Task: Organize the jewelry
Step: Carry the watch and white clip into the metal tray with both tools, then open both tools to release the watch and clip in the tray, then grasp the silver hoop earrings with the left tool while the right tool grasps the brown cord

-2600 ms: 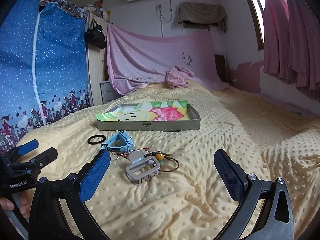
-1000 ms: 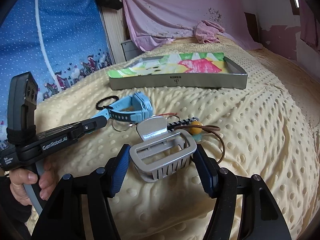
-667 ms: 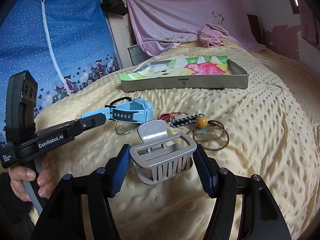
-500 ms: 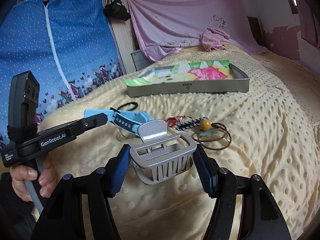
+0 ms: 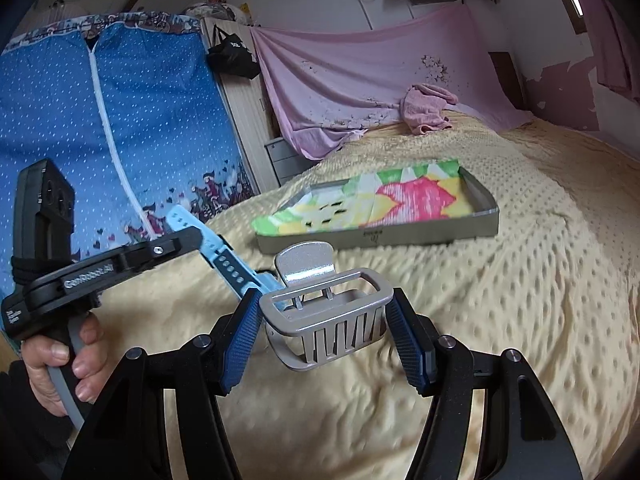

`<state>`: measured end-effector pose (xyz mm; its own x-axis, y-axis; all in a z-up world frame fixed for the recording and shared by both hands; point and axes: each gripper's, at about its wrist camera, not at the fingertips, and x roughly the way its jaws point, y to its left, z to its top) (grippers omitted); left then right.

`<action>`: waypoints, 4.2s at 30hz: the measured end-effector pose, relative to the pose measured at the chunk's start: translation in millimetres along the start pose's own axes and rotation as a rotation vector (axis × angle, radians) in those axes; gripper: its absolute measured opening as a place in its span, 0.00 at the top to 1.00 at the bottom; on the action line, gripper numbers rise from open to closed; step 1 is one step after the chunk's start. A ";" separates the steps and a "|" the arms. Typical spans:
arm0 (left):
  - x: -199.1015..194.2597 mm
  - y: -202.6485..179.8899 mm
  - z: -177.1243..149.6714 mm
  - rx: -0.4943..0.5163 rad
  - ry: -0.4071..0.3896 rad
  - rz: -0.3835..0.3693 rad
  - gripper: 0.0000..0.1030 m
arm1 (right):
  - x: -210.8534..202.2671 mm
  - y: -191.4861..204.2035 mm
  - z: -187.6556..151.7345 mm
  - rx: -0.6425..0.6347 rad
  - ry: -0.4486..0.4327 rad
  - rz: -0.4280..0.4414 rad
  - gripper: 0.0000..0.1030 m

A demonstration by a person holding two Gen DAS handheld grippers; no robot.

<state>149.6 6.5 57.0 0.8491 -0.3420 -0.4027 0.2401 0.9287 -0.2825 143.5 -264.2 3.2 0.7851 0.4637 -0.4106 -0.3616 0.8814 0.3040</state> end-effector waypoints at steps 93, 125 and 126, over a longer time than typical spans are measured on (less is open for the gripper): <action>-19.0 17.0 -49.2 -0.015 -0.163 0.210 0.01 | -14.4 2.5 25.1 -0.108 -0.207 -0.253 0.10; -30.7 5.6 -85.7 0.055 -0.116 0.222 0.01 | -41.3 9.7 -19.5 -0.164 -0.134 -0.305 0.10; -25.0 7.9 -84.9 0.047 -0.093 0.217 0.01 | -37.4 7.9 -18.2 -0.161 -0.119 -0.310 0.10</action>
<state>90.3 10.2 -9.1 0.9222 -0.1210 -0.3672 0.0672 0.9855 -0.1560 102.1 -273.0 5.3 0.9193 0.1669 -0.3564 -0.1643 0.9857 0.0378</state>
